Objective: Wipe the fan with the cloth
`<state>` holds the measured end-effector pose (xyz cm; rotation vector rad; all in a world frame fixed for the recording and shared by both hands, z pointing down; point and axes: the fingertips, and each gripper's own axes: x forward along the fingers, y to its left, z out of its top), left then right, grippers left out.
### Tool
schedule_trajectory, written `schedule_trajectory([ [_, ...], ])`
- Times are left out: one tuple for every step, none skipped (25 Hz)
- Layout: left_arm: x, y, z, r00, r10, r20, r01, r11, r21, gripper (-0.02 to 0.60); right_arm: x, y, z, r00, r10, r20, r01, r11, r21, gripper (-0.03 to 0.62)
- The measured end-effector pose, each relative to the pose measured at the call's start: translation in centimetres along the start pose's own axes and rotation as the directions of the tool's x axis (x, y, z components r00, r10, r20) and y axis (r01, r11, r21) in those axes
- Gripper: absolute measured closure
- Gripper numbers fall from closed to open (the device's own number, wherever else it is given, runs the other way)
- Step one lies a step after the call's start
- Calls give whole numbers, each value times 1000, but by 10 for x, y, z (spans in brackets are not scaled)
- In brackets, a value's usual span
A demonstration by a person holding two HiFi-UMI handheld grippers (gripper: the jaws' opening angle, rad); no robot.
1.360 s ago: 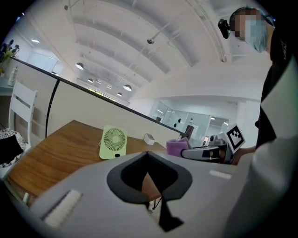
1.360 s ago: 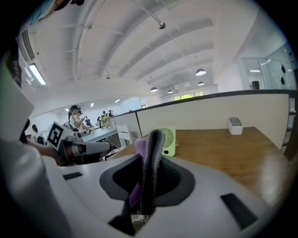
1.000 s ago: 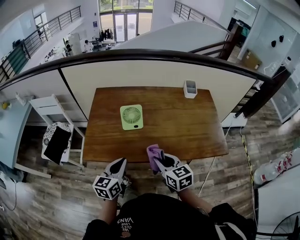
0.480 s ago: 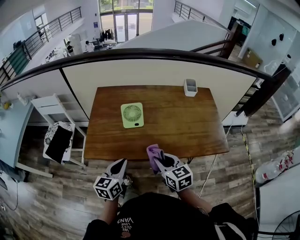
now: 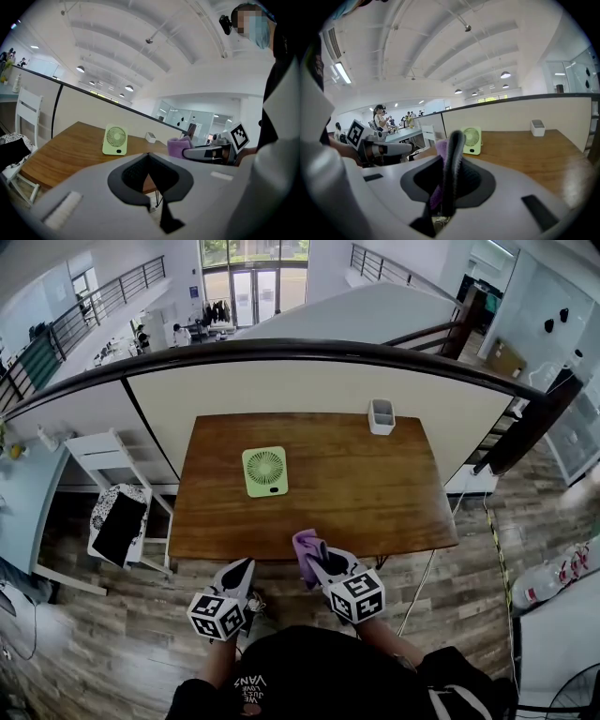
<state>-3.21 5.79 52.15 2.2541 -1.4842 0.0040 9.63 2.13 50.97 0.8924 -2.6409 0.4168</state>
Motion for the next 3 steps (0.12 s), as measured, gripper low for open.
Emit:
schedule_trajectory([
  [0,-1,0,1000,0,0,0,1000,0,569,-1,0,1,1000,2,2,-2,1000,0,511],
  [1,-1,0,1000,0,0,0,1000,1,569,-1,0,1,1000,4,4,-4,1000,-1,510],
  [1,-2,0,1000,-1,1,1,1000,1,571,-1,0,2,1000,6,6,-6,1000,-1,510],
])
